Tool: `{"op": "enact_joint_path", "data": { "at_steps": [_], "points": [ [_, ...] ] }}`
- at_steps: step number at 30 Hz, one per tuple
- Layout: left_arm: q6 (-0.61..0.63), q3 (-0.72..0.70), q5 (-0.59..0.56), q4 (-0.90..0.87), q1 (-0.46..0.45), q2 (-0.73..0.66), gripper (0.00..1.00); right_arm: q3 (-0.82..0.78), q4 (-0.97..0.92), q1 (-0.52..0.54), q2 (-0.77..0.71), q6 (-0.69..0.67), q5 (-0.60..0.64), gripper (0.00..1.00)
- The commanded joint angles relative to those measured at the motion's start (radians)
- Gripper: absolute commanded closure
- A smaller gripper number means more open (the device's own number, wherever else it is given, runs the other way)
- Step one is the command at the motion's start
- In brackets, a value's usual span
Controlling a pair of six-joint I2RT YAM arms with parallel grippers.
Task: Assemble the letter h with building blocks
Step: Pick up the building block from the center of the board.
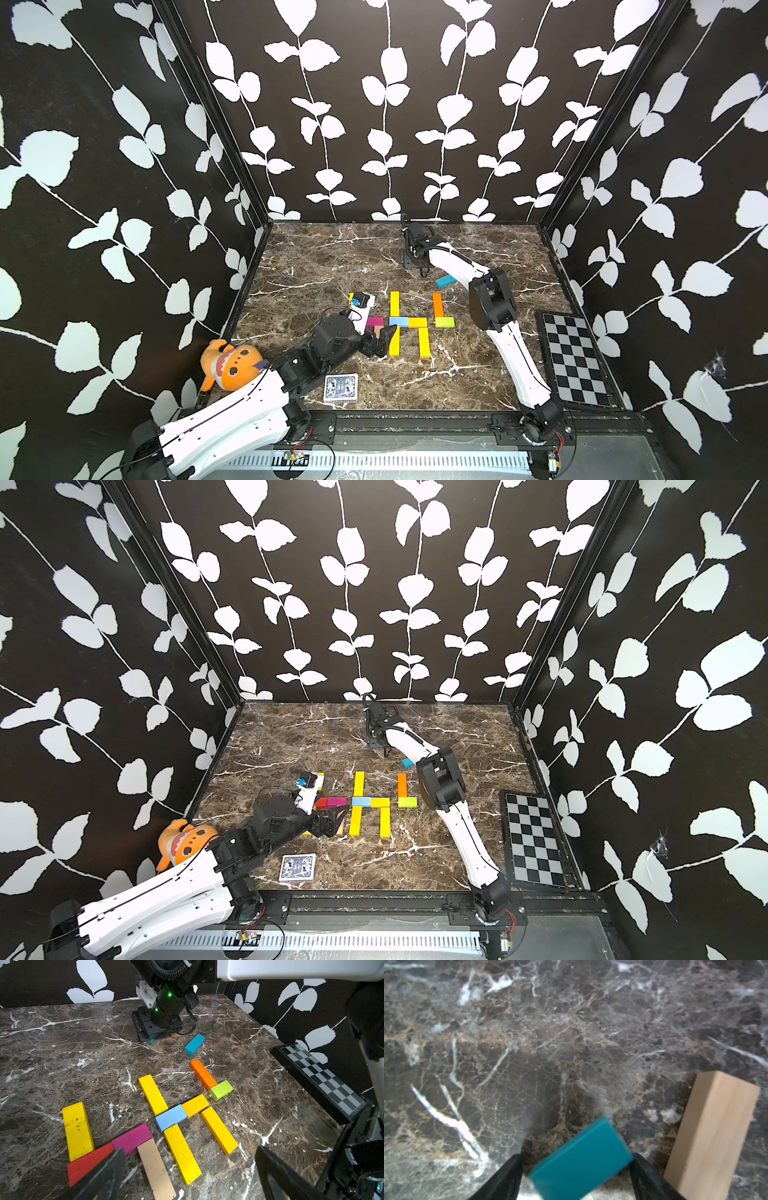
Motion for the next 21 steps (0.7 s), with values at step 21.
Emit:
{"op": "enact_joint_path", "data": {
  "at_steps": [21],
  "points": [
    [-0.008, 0.000, 0.002, 0.011, 0.006, -0.003, 0.01, -0.335, 0.237, 0.004, -0.224, 0.017, -0.005, 0.33]
  ]
}}
